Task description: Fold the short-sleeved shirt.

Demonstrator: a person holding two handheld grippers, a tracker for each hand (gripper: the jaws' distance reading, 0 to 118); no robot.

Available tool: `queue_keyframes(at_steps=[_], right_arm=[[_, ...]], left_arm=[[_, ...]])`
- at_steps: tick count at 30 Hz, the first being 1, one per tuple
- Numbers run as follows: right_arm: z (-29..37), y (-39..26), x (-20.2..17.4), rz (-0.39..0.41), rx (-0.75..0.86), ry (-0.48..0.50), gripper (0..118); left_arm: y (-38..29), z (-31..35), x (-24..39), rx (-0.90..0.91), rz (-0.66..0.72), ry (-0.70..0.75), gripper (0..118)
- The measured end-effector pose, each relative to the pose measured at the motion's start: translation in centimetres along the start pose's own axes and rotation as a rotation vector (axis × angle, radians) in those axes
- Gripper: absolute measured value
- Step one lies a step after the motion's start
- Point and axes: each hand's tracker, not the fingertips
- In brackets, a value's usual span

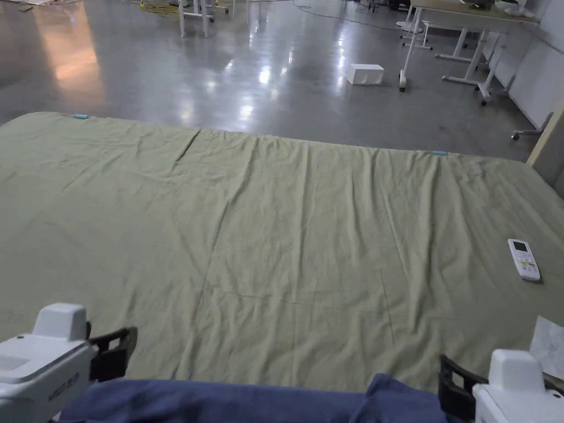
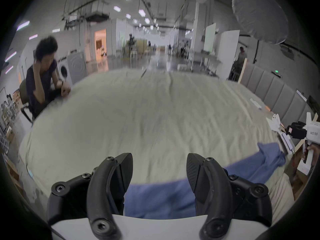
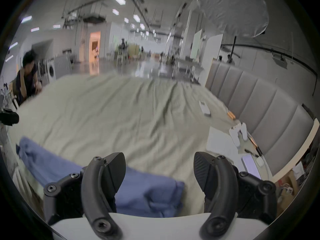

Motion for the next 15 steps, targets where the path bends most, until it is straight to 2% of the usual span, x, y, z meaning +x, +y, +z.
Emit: queue_keyframes(at_steps=[2, 5, 8, 9, 11, 13, 15], right_arm=[[0.0, 1.3, -1.3, -0.021, 0.079, -0.001, 77], [0.6, 3.1, -3.5, -0.059, 0.204, 0.007, 53], [1.4, 4.8, -5.2, -0.049, 0.318, -0.021, 48], [1.7, 5.6, -5.8, -0.02, 0.38, -0.029, 44], [1.8, 6.3, -6.5, -0.058, 0.39, -0.032, 29], [1.9, 7.1, -7.0, -0.041, 0.432, -0.042, 20], [1.8, 7.8, -7.4, -0.035, 0.457, -0.049, 10]], left_arm=[[1.5, 0.5, 1.9, 0.084, -0.015, 0.024, 66], [3.4, 1.2, 4.2, 0.205, -0.019, 0.064, 63], [4.7, 2.5, 6.1, 0.299, 0.002, 0.084, 58], [5.1, 2.8, 6.8, 0.329, 0.0, 0.097, 51], [5.6, 3.4, 7.5, 0.376, -0.014, 0.126, 29], [6.0, 4.0, 8.2, 0.416, -0.037, 0.138, 21], [6.4, 4.5, 8.7, 0.441, -0.049, 0.139, 7]])
